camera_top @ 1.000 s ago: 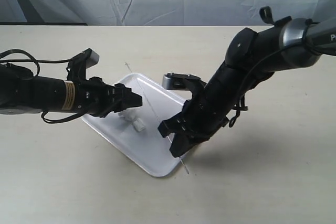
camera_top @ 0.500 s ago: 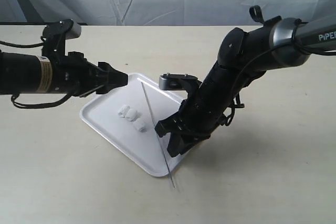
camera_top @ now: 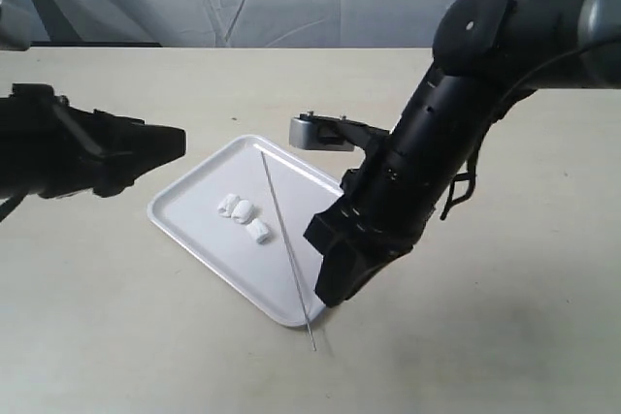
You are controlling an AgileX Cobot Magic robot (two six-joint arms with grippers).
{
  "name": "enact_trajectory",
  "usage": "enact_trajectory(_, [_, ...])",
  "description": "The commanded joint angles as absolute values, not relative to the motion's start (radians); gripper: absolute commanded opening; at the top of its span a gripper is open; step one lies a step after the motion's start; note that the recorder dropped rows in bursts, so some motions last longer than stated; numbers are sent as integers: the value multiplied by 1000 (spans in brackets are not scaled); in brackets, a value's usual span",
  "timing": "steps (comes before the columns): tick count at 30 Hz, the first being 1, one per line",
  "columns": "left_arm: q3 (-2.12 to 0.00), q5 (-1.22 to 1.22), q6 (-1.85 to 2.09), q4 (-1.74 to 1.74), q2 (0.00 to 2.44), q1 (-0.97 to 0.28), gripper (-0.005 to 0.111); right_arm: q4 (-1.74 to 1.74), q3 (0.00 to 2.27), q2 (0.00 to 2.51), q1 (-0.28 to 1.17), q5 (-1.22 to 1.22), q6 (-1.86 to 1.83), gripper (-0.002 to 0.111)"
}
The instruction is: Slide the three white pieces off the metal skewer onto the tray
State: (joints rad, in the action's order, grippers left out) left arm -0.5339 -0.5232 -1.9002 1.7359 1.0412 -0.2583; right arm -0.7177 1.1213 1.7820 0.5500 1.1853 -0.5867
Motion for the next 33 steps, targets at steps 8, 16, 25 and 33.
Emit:
enact_trajectory(8, [-378,-739,-2015,1744,482,-259,54,-819,753,1112,549,1039,-685,23])
enact_trajectory(16, [-194,-495,-2007,1744,103,-259,54,-850,474,395,549,839,-691,23])
enact_trajectory(25, [-137,-494,-2056,1744,47,-259,54,-836,372,111,549,619,-670,23])
enact_trajectory(33, [-137,-487,-2032,1744,0,-259,54,-779,372,111,549,601,-699,23])
